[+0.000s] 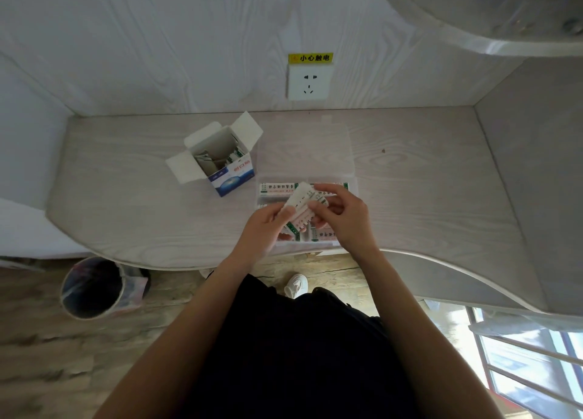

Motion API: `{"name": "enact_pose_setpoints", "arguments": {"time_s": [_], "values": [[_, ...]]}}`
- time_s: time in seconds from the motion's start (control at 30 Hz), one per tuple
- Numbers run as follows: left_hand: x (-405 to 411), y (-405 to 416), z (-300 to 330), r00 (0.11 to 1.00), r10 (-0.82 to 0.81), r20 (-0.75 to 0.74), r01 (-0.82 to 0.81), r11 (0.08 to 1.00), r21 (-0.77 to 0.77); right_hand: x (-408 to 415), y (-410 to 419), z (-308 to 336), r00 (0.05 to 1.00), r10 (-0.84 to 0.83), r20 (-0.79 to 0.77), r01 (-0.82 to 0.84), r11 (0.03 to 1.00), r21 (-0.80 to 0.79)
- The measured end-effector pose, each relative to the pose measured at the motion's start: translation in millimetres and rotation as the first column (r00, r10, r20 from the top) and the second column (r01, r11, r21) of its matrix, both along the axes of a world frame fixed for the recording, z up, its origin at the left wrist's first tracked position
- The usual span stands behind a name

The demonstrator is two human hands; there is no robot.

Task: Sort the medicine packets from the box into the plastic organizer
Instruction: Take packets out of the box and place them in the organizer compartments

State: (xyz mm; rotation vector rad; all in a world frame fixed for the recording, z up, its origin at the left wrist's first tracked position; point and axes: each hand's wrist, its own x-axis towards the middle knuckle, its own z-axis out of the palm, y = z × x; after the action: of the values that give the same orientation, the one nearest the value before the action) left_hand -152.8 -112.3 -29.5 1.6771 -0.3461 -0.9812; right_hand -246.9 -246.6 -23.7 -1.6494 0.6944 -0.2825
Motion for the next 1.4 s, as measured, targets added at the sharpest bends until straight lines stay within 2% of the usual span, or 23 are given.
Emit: {"name": "enact_pose_setpoints", "arguments": {"time_s": [0.2,0.37,0.6,0.67,0.8,0.87,0.93,1.1,1.17,1.27,1.33,1.4], "values": [[14.9,8.3,-3.6,0.995,0.101,-0.008,-0.101,0.994,0.041,13.2,4.5,1.6,0.999,0.034,-0.022,-0.034,0.999,0.021],[20.3,13.3,-1.7,0.997,0.082,-0.004,-0.081,0.995,0.052,24.7,8.7,2.5,0.995,0.091,-0.037,-0.092,0.995,-0.023],[28.1,17.3,-2.0,0.994,0.108,-0.004,-0.108,0.992,0.063,32.3,13.1,3.7,0.995,0.084,-0.062,-0.086,0.996,-0.025],[28.2,17.5,-2.2,0.994,0.101,0.047,-0.104,0.993,0.057,33.8,14.3,4.1,0.993,0.080,-0.088,-0.085,0.995,-0.047],[25.0,22.0,1.0,0.945,-0.019,0.327,-0.007,0.997,0.078,37.0,16.2,1.4,0.987,0.065,-0.150,-0.074,0.996,-0.050],[22.7,23.6,1.3,0.909,-0.078,0.409,0.042,0.995,0.096,38.0,16.1,0.0,0.983,0.052,-0.176,-0.060,0.997,-0.045],[21.2,23.9,1.2,0.895,-0.115,0.430,0.089,0.993,0.078,39.4,16.9,1.9,0.986,0.029,-0.162,-0.025,0.999,0.024],[22.8,25.8,-4.4,0.845,-0.156,0.511,0.124,0.988,0.096,41.9,22.6,12.0,0.998,-0.022,-0.063,0.045,0.922,0.384],[25.4,26.8,-6.5,0.835,-0.185,0.519,0.130,0.982,0.140,40.7,21.4,12.7,0.999,0.015,-0.042,0.004,0.908,0.420],[32.7,26.1,-6.6,0.780,-0.218,0.587,0.143,0.975,0.172,41.6,14.9,8.9,0.992,0.118,-0.044,-0.101,0.957,0.273],[40.4,21.8,-6.8,0.739,-0.241,0.630,0.140,0.969,0.206,44.4,8.3,2.1,0.983,0.149,-0.105,-0.141,0.987,0.077],[47.5,17.0,-9.1,0.700,-0.269,0.662,0.138,0.960,0.245,48.2,3.3,-6.3,0.971,0.151,-0.187,-0.182,0.970,-0.158]]}}
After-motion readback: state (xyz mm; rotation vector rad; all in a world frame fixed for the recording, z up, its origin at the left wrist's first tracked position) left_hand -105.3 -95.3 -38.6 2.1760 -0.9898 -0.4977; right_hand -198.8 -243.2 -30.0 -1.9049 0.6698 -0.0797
